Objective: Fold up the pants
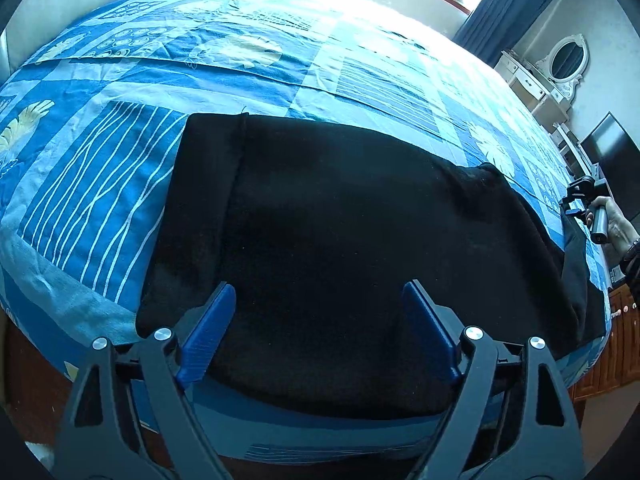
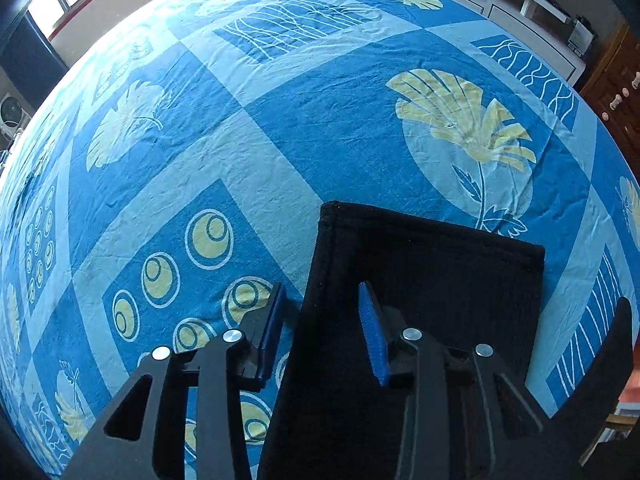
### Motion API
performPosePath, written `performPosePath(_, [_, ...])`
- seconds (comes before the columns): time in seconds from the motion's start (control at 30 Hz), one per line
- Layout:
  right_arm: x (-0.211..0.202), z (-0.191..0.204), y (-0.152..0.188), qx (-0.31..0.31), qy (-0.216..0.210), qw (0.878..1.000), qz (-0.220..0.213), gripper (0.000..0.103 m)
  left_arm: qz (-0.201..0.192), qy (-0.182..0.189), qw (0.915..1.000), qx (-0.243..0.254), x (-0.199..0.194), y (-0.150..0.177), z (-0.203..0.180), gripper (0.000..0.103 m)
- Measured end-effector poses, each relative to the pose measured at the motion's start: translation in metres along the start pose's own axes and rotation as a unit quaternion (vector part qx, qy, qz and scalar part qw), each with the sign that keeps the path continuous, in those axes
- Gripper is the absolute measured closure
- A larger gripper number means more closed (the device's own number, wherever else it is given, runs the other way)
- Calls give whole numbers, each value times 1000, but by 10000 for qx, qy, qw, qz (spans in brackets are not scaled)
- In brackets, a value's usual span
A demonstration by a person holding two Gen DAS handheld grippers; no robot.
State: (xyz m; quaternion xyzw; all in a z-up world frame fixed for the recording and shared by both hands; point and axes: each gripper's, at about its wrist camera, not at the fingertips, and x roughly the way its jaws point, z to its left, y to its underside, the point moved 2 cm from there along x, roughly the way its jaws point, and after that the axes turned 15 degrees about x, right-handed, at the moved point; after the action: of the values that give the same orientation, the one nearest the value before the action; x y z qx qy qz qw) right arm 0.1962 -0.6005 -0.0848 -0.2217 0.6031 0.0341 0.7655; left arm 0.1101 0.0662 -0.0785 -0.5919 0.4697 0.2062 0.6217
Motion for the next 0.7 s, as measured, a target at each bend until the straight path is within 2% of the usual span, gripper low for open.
performPosePath(0.03, [-5,-8,-1,140,-233,9996,50,92,-2,21,10000,-43,0,0,1,18])
performPosePath(0.1, [-25,-28,-3,422,-820,9957,68,93,-6,43,9999,-100,0,0,2,18])
performPosePath(0.2, [-71,-64,-3,511,-1556,9863,-216,93,5,14,10000,-62,-2,1,0,18])
performPosePath(0.33, [-133,-142,7,799,-2562,9622,-457,93,10,-85,10000,-4,-3,3,-4,18])
performPosePath(0.43, [-161,-213,22,1164,-3094,9420,-582,93,23,-185,9998,42,-3,3,-6,18])
performPosePath(0.53, [-163,-280,44,1473,-3259,9319,-610,93,43,-249,9997,42,-3,3,-7,17])
performPosePath(0.7, [-125,-364,73,2023,-2976,9323,-353,93,78,-274,9996,-18,-4,4,-7,17])
